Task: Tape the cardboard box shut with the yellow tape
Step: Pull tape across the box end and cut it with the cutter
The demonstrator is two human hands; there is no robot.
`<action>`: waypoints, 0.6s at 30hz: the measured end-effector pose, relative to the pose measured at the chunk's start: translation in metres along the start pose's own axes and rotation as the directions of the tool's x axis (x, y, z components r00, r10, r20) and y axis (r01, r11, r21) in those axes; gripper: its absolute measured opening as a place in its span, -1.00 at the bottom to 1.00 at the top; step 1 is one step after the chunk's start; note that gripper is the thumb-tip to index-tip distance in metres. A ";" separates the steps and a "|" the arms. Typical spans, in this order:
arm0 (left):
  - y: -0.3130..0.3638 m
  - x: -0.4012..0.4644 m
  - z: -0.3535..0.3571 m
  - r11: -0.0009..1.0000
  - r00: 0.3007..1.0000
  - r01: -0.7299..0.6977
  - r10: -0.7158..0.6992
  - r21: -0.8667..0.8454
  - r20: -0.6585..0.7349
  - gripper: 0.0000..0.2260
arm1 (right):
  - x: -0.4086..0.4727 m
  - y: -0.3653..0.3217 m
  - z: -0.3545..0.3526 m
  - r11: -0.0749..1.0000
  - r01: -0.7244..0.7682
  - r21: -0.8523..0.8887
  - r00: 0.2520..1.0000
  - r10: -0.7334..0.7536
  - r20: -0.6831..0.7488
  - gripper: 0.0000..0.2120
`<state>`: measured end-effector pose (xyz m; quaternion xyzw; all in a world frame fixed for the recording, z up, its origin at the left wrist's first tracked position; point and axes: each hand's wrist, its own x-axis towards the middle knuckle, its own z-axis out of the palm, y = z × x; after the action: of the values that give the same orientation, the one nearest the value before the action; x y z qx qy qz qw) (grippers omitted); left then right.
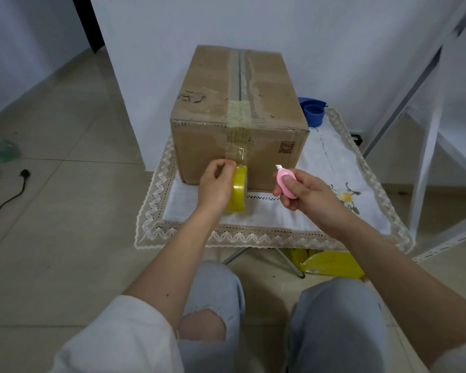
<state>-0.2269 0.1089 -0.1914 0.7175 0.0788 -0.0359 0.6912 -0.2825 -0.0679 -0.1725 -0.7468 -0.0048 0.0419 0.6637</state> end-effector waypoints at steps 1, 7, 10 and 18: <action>0.000 0.001 0.000 1.000 1.000 -0.001 0.001 -0.009 -0.009 -0.89 | 0.002 -0.002 0.001 0.998 0.013 -0.061 1.000 -0.013 0.006 -0.82; 0.000 0.005 0.006 0.999 0.996 0.006 -0.009 -0.046 -0.083 -0.90 | 0.024 -0.024 0.012 0.871 0.181 -0.457 0.980 -0.201 0.007 -0.87; 0.002 0.008 0.008 0.997 0.993 0.031 -0.038 -0.067 -0.108 -0.90 | 0.039 -0.031 0.018 0.787 0.251 -0.564 0.961 -0.271 0.050 -0.85; 0.004 0.009 0.013 0.995 0.981 0.095 -0.100 -0.037 -0.165 -0.82 | 0.058 -0.037 0.022 0.672 0.322 -0.667 0.935 -0.338 0.111 -0.82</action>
<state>-0.2169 0.0964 -0.1898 0.7033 0.1717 -0.0085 0.6898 -0.2243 -0.0377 -0.1414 -0.9231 -0.1471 -0.0913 0.3435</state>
